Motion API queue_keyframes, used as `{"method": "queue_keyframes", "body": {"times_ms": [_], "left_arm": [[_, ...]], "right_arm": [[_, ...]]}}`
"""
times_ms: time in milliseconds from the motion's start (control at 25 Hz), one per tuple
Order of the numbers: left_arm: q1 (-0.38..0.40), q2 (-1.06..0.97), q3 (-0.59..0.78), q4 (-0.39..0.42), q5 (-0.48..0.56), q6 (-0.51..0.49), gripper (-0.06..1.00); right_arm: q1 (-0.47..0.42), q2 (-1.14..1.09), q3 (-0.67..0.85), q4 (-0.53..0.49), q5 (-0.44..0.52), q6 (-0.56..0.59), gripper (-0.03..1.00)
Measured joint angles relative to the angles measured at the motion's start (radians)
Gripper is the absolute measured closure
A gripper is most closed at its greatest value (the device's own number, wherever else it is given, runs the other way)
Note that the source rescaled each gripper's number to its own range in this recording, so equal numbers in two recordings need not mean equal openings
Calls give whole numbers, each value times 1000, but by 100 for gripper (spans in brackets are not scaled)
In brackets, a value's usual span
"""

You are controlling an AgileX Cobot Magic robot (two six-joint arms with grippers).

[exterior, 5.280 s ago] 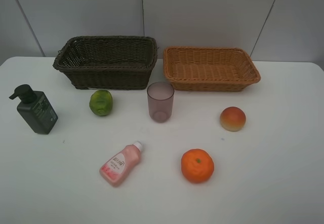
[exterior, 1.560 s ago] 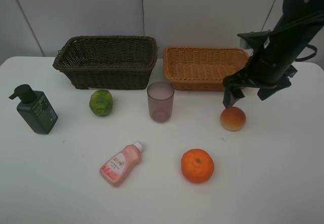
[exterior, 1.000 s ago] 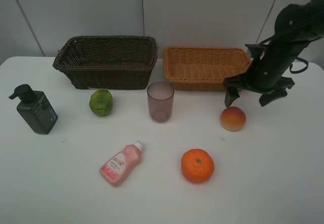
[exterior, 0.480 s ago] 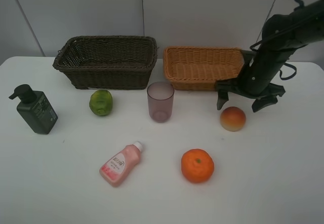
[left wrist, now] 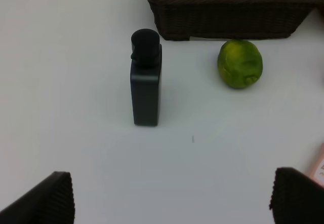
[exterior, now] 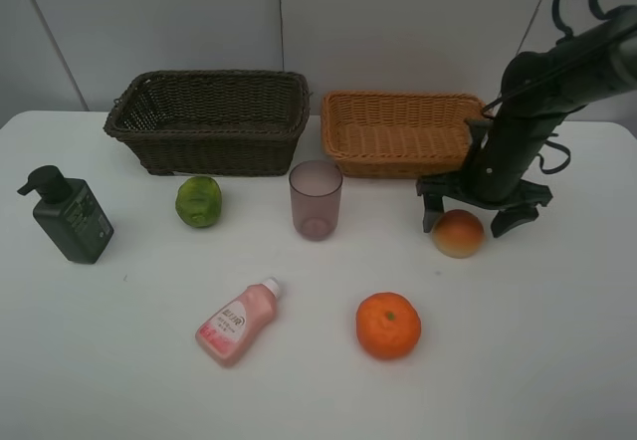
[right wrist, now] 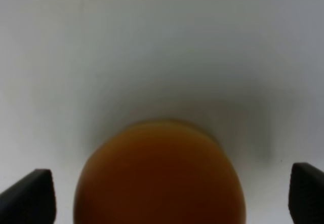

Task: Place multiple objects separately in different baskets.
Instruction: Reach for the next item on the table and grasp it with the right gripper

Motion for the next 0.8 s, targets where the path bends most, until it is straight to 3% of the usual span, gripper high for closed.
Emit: {"method": "queue_keyframes", "body": {"times_ms": [280,560,680,760,800], "left_arm": [[0,0,0,1,0,0,-6],[0,0,0,1,0,0,-6],[0,0,0,1,0,0,-6],[0,0,0,1,0,0,-6],[0,0,0,1,0,0,-6]], "right_arm": [[0,28,0,2,-15,0,-3],[0,46,0,22,-15,1,29],[0,49,0,22,-14,1,53],[0,49,0,22,-13,1,89],[0,49,0,23,-13,1,97]]}}
